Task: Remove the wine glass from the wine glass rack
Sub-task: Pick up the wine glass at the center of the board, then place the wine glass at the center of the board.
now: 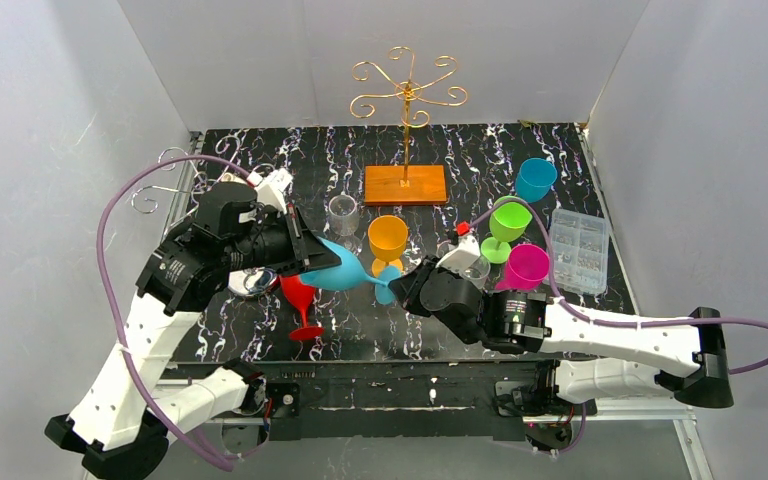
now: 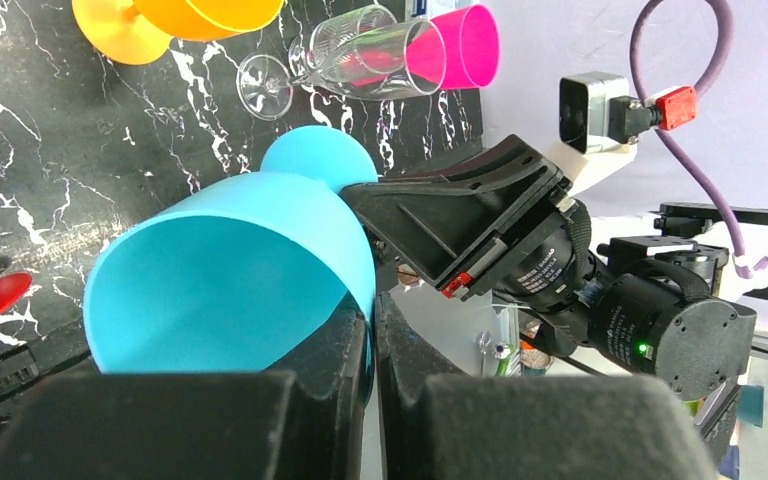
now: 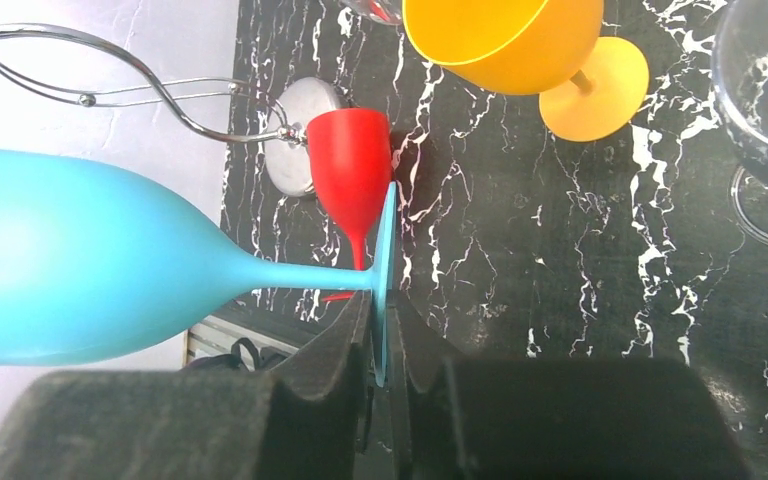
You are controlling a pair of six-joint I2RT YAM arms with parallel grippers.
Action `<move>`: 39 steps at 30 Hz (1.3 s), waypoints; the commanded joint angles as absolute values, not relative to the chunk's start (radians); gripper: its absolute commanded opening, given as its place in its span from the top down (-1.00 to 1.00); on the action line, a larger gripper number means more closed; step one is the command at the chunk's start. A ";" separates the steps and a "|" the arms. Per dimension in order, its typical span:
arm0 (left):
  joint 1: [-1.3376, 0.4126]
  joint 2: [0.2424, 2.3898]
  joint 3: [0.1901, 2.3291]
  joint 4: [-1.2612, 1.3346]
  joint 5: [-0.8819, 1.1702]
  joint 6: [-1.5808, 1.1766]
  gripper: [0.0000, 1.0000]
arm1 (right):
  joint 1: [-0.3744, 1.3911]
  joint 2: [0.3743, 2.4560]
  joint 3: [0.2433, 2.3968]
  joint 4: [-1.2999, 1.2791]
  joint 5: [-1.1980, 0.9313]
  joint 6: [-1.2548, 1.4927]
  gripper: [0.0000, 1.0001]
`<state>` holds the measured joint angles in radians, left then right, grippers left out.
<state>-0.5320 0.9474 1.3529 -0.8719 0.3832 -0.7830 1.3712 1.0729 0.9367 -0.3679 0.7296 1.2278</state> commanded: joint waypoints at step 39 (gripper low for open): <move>-1.103 1.412 1.797 -1.162 -0.301 -0.608 1.00 | 0.608 1.230 1.553 -0.731 0.241 0.688 -0.97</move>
